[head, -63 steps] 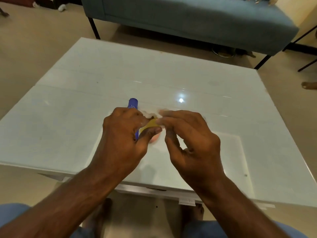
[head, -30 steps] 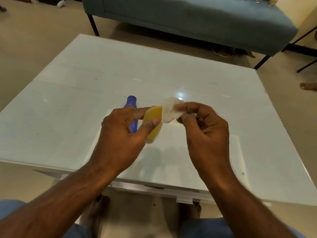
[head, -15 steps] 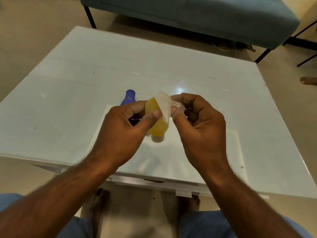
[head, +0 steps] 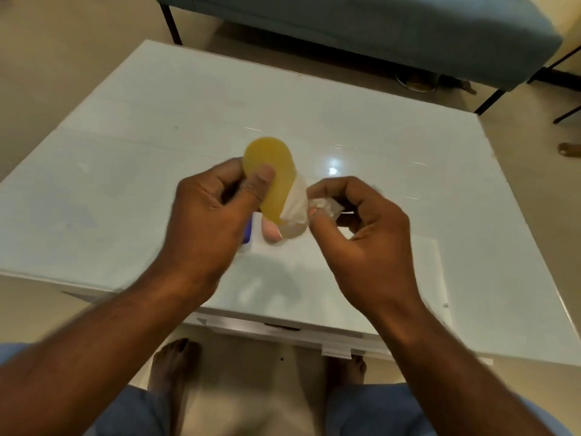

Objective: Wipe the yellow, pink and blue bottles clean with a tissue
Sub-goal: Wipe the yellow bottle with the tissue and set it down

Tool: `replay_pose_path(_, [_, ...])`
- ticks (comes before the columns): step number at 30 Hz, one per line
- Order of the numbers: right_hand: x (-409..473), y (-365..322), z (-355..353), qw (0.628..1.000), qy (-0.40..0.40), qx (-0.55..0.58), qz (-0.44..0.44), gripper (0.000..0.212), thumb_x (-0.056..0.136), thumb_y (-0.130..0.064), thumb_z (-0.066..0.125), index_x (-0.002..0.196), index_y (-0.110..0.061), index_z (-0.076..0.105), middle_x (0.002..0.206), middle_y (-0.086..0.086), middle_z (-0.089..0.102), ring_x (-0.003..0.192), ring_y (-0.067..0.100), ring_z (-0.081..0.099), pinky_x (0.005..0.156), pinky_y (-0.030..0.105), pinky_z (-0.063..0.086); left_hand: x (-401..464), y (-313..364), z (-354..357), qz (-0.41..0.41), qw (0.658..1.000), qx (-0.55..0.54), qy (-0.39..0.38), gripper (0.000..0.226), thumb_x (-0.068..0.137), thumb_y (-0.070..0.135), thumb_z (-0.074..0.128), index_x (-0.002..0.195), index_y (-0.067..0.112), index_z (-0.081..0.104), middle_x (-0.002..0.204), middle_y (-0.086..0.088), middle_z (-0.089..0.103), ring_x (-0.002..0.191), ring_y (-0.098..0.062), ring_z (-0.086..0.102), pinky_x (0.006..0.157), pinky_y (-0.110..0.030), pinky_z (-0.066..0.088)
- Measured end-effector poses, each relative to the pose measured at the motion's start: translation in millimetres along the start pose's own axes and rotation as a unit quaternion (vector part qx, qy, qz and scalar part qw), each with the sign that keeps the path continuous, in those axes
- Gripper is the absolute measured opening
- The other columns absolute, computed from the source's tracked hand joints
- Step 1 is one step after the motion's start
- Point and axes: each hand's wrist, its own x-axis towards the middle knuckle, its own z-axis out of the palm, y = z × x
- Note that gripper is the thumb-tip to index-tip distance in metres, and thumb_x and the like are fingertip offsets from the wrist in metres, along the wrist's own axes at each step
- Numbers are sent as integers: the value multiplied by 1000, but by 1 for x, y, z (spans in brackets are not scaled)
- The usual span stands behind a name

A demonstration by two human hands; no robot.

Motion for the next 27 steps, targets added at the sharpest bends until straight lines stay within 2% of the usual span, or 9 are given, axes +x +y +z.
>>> replay_pose_path(2, [-3, 1, 2, 1000, -2, -11, -5, 20, 89, -6, 73, 106, -17, 75, 99, -11, 73, 95, 13, 69, 78, 27, 61, 3, 1, -2, -36, 999, -32, 7, 33, 91, 42, 59, 115, 23, 71, 106, 3, 77, 100, -15, 73, 92, -38, 58])
replay_pose_path(7, [-3, -3, 3, 997, 36, 20, -62, 23, 95, -3, 71, 114, -15, 74, 110, -9, 71, 107, 16, 69, 86, 34, 61, -4, 1, 6, -35, 998, -5, -48, 31, 90, 38, 60, 113, 22, 72, 101, 4, 79, 96, -13, 74, 88, -30, 59])
replay_pose_path(12, [-4, 0, 2, 1000, -2, -6, -31, 23, 88, -3, 72, 104, -19, 77, 103, -13, 73, 100, 9, 69, 81, 27, 61, 6, 0, 0, -126, 980, -151, 10, 34, 85, 40, 61, 113, 22, 69, 108, 5, 78, 102, -14, 73, 93, -33, 57])
replay_pose_path(14, [-5, 0, 2, 999, 11, 6, -52, 23, 90, 0, 71, 106, -15, 76, 104, -9, 74, 100, 13, 69, 80, 26, 59, 5, 0, -1, -139, 980, -139, -18, 40, 85, 41, 60, 117, 19, 69, 109, 1, 77, 101, -16, 74, 90, -34, 57])
replay_pose_path(16, [-3, -1, 0, 997, 31, 34, -59, 23, 95, 1, 68, 112, -12, 75, 109, -5, 74, 104, 15, 69, 83, 23, 58, -1, 0, 3, -115, 986, -90, -86, 38, 87, 40, 59, 115, 17, 72, 105, -3, 78, 95, -18, 75, 81, -31, 57])
replay_pose_path(18, [0, -1, -2, 997, 38, 51, -51, 22, 97, 0, 67, 113, -12, 75, 109, -3, 75, 105, 15, 70, 84, 22, 59, -5, 0, 6, -96, 986, -78, -108, 33, 87, 39, 59, 111, 20, 73, 104, -4, 78, 96, -22, 74, 81, -30, 59])
replay_pose_path(20, [0, -1, -3, 998, 23, 43, -45, 21, 94, 0, 68, 107, -14, 77, 104, -6, 75, 101, 15, 71, 82, 26, 61, -1, 1, 7, -128, 981, -135, -60, 32, 85, 40, 60, 108, 22, 72, 103, -1, 79, 99, -21, 74, 85, -33, 58])
replay_pose_path(23, [-5, -2, 0, 998, -10, 26, -51, 22, 88, 0, 70, 100, -16, 77, 100, -9, 75, 98, 17, 71, 79, 33, 62, 11, 5, 0, -169, 959, -228, 17, 26, 88, 35, 60, 105, 18, 70, 96, 3, 80, 93, -14, 76, 78, -26, 59])
replay_pose_path(27, [-2, -1, 2, 997, 25, 63, -25, 25, 95, 0, 68, 115, -12, 72, 110, -4, 74, 105, 18, 71, 87, 31, 62, 2, 2, 2, -145, 978, -130, -76, 30, 90, 37, 59, 109, 16, 71, 98, 1, 79, 87, -13, 75, 70, -22, 58])
